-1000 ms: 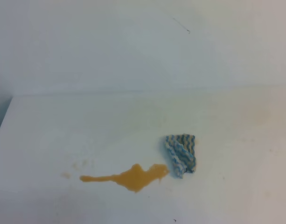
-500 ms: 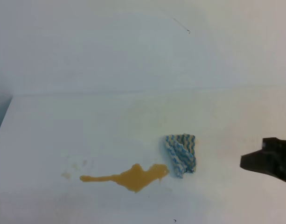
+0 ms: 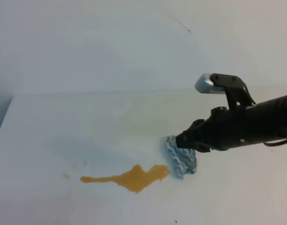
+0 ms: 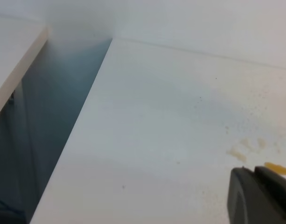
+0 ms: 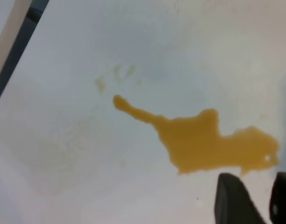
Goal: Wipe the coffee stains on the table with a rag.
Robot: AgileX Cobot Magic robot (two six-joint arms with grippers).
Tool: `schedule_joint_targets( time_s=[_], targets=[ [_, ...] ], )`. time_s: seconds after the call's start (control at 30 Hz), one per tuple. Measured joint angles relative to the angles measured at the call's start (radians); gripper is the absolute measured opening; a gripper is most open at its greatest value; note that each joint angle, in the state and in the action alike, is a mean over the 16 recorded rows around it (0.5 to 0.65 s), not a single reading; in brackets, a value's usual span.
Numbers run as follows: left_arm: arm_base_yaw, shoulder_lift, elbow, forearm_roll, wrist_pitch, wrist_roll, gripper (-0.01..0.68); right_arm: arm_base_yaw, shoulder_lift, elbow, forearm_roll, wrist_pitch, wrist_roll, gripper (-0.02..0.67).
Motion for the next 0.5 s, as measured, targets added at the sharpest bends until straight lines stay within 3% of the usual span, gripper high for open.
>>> schedule_joint_targets(
  time_s=[0.27,0.5],
  targets=[
    [0.0,0.0,0.0,0.0,0.0,0.0,-0.001,0.062,0.109,-0.152,-0.248,-0.014,0.14,0.374],
    [0.0,0.0,0.0,0.0,0.0,0.0,0.0,0.066,0.174,-0.246,-0.585,0.074,0.371,0.399]
  ],
)
